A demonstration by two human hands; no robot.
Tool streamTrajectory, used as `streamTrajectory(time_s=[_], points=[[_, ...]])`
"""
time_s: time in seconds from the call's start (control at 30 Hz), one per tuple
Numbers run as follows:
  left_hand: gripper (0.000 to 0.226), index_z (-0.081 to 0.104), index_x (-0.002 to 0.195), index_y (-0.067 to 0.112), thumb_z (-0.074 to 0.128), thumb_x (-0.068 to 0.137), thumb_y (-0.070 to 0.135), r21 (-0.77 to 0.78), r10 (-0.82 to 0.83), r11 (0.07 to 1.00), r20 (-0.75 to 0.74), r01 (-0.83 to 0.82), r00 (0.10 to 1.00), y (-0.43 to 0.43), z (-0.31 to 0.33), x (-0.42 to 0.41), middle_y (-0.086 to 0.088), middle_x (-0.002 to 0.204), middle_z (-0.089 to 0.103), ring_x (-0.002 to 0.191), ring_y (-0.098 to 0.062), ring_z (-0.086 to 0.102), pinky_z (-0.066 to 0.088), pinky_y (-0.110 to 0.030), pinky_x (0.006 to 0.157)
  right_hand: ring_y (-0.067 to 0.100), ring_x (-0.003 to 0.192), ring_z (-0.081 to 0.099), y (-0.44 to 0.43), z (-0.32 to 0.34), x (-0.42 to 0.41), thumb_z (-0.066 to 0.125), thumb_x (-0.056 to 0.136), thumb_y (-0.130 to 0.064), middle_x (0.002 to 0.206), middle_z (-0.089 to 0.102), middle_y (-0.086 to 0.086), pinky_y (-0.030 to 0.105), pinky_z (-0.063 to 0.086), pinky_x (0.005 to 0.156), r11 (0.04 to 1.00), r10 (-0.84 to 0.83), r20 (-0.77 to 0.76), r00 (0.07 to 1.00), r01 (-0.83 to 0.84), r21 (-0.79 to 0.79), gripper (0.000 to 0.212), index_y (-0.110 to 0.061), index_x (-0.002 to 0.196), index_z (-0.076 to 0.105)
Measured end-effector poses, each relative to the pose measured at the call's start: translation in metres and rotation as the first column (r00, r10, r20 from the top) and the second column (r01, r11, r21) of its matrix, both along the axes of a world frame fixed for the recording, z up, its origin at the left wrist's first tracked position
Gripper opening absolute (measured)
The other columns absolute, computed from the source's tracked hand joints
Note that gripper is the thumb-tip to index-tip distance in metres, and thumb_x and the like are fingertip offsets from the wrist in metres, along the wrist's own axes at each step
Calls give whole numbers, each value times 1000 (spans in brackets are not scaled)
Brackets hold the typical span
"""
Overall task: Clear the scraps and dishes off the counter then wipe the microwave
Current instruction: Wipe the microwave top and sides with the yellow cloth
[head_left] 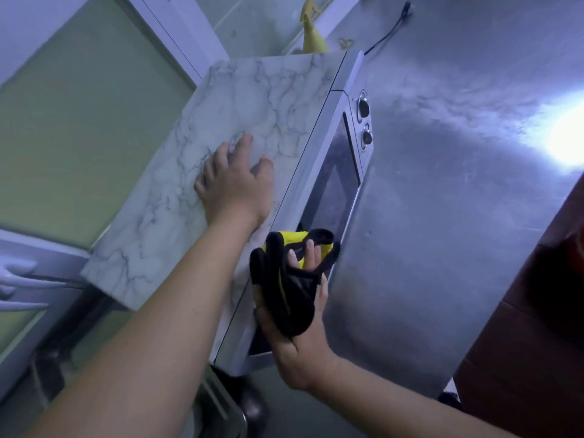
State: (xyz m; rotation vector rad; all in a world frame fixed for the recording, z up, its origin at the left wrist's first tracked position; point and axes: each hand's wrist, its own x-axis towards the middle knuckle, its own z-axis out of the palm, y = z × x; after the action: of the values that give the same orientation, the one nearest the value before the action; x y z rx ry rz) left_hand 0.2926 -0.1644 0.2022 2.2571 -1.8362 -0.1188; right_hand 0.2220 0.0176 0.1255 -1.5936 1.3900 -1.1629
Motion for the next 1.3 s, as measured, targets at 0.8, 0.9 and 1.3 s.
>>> streamTrajectory(time_s=[0.8,0.9,1.3], points=[[55,42,145,26,49,94,43,-118,81,989,-47,-86,996,7,7,-1,-6,153,35,137,-27,39,29,-44,114,11,110,58,-51,-88,-100,51,101,-48,116,63,-12,33,44,98,738,-305,568,765,-187,649,39,-29,134,56],[53,42,147,21,46,95,31,-137,83,986,-83,-94,993,18,12,-4,-10,154,33,135,-30,41,32,-44,113,10,81,51,-28,-77,-118,58,99,-40,81,59,-12,28,42,76,802,-245,523,816,-132,582,17,-26,102,68],[55,17,155,47,24,101,55,145,-178,976,121,160,977,99,7,63,3,167,12,152,-20,10,6,-46,121,10,129,54,11,35,-32,53,97,-36,134,61,-12,28,41,108,992,-79,530,844,118,-41,46,-23,140,51]])
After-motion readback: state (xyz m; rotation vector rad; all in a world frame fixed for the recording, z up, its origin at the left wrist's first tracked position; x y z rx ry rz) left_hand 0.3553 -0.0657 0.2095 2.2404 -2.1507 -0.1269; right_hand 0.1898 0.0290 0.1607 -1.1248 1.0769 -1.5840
